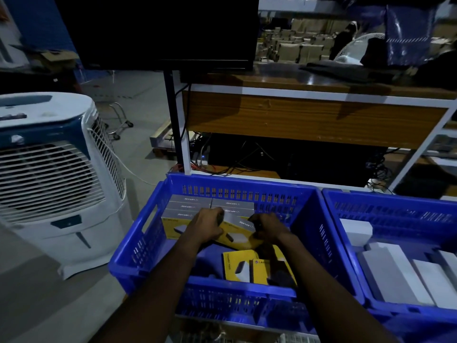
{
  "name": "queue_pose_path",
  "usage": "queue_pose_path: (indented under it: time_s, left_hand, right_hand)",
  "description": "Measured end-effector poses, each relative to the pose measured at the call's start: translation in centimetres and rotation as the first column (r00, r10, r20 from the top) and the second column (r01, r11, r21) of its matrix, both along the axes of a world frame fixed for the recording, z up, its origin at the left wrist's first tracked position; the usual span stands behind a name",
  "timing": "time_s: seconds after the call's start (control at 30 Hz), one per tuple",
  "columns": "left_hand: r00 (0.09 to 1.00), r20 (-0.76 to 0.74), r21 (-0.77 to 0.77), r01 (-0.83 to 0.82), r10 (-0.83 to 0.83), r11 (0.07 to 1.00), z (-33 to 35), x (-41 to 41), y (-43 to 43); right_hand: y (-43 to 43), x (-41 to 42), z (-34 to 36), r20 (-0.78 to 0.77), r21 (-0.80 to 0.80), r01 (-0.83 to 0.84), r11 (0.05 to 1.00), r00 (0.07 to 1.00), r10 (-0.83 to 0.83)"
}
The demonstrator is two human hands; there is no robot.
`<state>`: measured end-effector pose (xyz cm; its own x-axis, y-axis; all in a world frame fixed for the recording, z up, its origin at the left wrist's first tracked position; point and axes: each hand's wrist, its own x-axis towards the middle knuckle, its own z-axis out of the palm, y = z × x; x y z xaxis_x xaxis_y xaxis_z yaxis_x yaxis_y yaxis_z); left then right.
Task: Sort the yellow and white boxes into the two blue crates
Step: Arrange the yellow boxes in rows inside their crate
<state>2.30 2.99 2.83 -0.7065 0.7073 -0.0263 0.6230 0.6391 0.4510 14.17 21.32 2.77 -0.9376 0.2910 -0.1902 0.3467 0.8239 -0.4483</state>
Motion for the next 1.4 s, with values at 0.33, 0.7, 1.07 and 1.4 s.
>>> queue_pose_path:
  time_s: [0.33, 0.7, 1.07, 1.4]
  left_hand:
    - [0.999, 0.000, 0.011, -0.045, 0.045, 0.999, -0.6, 0.2, -0.1]
    - [0.988, -0.087, -0.092, -0.139, 0.131, 0.986, -0.1, 0.4, -0.2]
    - [0.938, 0.318, -0.422, 0.269, -0.136, 0.866, -1.5, 0.2, 0.0]
    - [0.946, 0.286, -0.501, 0.286, -0.155, 0.817, -2.1, -0.1, 0.2]
  right_hand:
    - [-0.1, -0.1, -0.3, -0.040, 0.087, 0.027, 0.996, 0.999, -0.024]
    - [0.2, -0.1, -0.1, -0.138, -0.062, 0.119, 0.991, 0.982, -0.127]
    - [0.6, 0.7, -1.1, 0.100, -0.194, 0.301, 0.934, 0.953, -0.286]
    - [0.5, 0.5, -0.8, 0.168, -0.243, 0.273, 0.931, 0.957, -0.237]
